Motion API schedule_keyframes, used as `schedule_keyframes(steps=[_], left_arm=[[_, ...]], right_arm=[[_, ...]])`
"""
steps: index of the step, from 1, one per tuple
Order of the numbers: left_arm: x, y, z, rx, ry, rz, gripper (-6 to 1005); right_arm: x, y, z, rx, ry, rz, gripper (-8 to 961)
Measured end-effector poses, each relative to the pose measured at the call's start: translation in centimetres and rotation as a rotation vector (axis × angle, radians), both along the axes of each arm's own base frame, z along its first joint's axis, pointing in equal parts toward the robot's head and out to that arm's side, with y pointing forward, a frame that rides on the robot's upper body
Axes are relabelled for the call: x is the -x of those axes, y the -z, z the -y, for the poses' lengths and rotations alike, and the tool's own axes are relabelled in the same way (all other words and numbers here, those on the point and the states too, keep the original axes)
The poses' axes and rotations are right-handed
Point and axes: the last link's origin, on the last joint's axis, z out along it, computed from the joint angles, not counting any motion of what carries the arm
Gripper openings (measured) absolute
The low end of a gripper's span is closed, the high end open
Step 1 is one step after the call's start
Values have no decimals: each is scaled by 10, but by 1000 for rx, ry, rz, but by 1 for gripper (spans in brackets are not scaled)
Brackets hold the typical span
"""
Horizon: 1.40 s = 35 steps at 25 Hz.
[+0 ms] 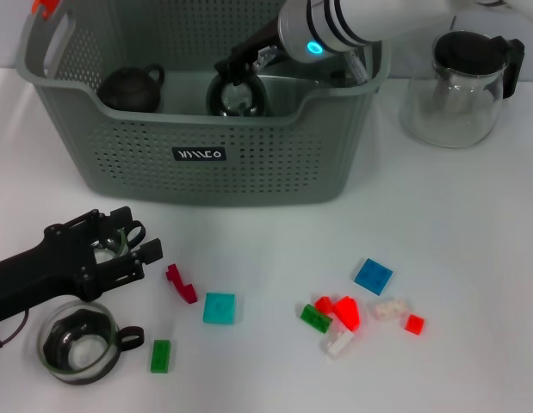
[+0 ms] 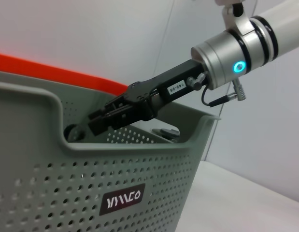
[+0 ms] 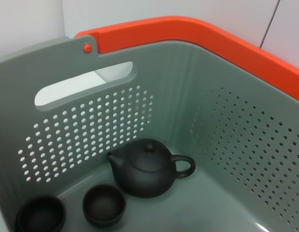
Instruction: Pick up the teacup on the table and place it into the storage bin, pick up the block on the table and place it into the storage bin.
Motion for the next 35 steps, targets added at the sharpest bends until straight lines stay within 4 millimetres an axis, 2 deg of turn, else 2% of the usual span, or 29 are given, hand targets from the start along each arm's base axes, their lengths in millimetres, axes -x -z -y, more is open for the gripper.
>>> schedule_keyframes(steps=[4,6,9,10,13,16,18,20,23,26,27,28,31,33,34,35], left_arm=[[2,1,0,-2,-14,-4,795],[3,1,1,-2,-16,-4,795],[4,1,2,-4,-20,-4,795],[4,1,2,-6,-22,-4,795],[4,1,2,-7,-23,-3,796],[4,0,2,-7,-23,-3,796],[4,0,2,-8,-24,-4,796],[4,0,2,-8,-24,-4,796],[4,0,2,-8,-25,-4,797],[4,-2,4,-1,-22,2,797],[5,-6,8,9,-23,11,797],[5,-6,8,9,-23,11,795],[2,-22,14,53,-21,46,791],[-2,-38,17,111,-48,64,787],[-2,-38,17,111,-48,64,786],[-5,-54,16,185,-106,53,784]], right_arm=[[0,0,0,-2,4,-5,333],[3,-2,0,0,8,-26,376],[10,-14,2,26,12,-117,440],[10,-21,4,39,11,-163,461],[17,-60,18,32,-75,-349,526],[7,-98,48,37,-208,-538,592],[-9,-119,73,48,-326,-649,636],[-35,-136,99,54,-467,-739,681],[-91,-150,134,15,-589,-856,677],[-139,-165,156,-47,-600,-897,674],[-162,-168,170,2,-569,-855,674],[-162,-168,170,2,-569,-855,674],[-187,-172,185,93,-497,-763,674],[-196,-174,187,125,-436,-709,674],[-201,-174,188,144,-394,-673,674],[-201,-173,188,154,-382,-659,674]])
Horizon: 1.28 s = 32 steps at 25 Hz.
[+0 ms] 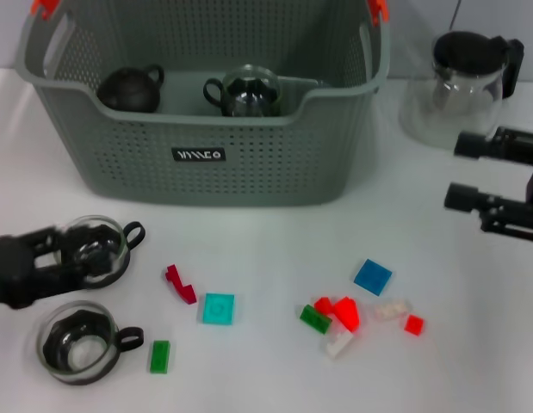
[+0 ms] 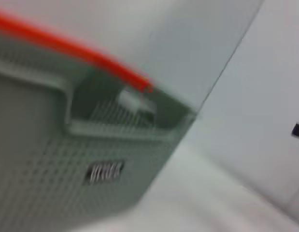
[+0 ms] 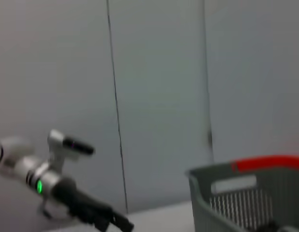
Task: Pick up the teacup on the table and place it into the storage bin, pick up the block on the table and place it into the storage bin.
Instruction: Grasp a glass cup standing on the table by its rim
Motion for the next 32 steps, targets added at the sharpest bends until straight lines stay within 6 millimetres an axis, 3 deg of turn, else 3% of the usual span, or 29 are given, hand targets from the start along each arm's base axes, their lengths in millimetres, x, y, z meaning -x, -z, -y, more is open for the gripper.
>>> schedule_keyframes(steps=[6,11,17,19,20,23,24,32], left_arm=[[-25,-54,-21,216,-288,-236,783],[-51,-72,-56,252,-417,-481,782],[-72,-49,-101,268,-505,-728,780],[-74,-44,-106,268,-510,-763,780],[-79,-29,-115,281,-507,-836,780],[-80,-21,-119,287,-506,-870,779],[-79,-8,-124,283,-506,-925,779],[-59,11,-125,325,-522,-947,774]], right_arm=[[5,14,-6,73,21,108,673],[9,23,-11,104,18,139,673],[13,28,-13,129,21,140,673],[14,28,-14,134,22,139,674],[14,28,-14,134,21,139,674],[15,28,-14,133,20,137,675],[15,29,-15,134,18,136,675],[18,30,-15,144,17,132,675]])
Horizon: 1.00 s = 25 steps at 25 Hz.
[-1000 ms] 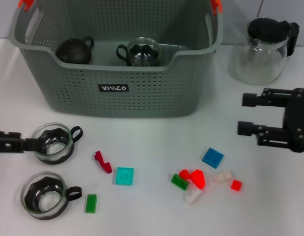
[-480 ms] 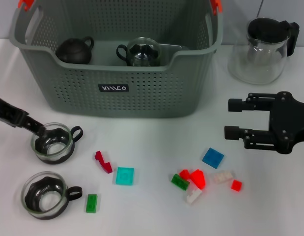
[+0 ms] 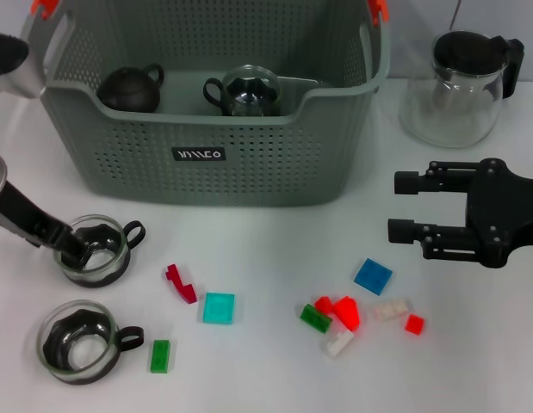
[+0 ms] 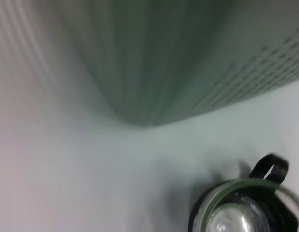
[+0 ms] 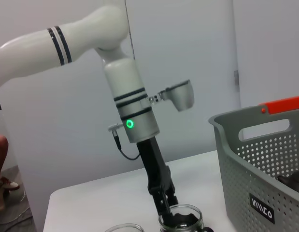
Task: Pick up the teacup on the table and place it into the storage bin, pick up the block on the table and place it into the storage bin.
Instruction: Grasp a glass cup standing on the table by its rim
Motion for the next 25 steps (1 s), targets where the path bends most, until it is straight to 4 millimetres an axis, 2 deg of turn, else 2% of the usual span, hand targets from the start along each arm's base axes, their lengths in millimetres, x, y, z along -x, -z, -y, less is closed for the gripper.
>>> schedule_keyframes(steps=[9,20,23,25], left_arm=[[11,3,11,44,-36,-6,769],[9,8,7,31,-33,-16,762],[10,8,7,29,-36,-16,552],[10,7,7,25,-37,-15,508]], right_arm=[[0,-1,0,11,14,-5,674],[0,0,0,10,16,-5,674],[0,0,0,9,17,-5,674],[0,0,-1,9,18,-6,674]])
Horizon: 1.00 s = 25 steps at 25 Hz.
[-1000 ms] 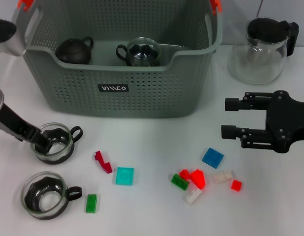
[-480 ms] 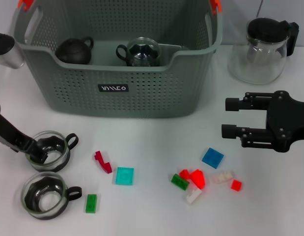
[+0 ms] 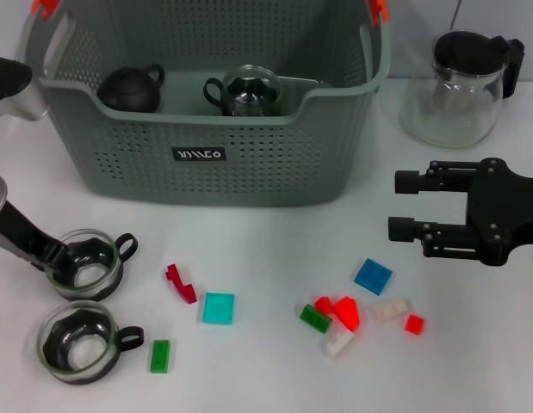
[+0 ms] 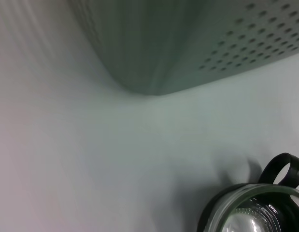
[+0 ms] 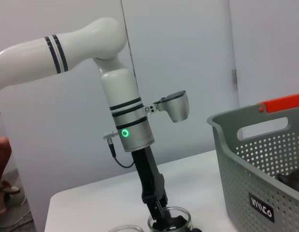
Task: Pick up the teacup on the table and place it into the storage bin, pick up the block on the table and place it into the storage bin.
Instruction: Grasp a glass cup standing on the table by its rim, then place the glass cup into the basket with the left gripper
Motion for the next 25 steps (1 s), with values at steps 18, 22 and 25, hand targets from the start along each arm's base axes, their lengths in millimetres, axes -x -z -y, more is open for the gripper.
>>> schedule_keyframes(steps=[18,22,25], left_arm=[[8,-30,6,-75,5,233,58],[9,-41,19,-73,78,529,45],[4,-49,27,-82,166,769,45]], right_arm=[[-2,-1,0,-3,10,-7,675],[-2,-2,0,-3,12,-9,674],[-2,-1,0,-2,11,-10,674]])
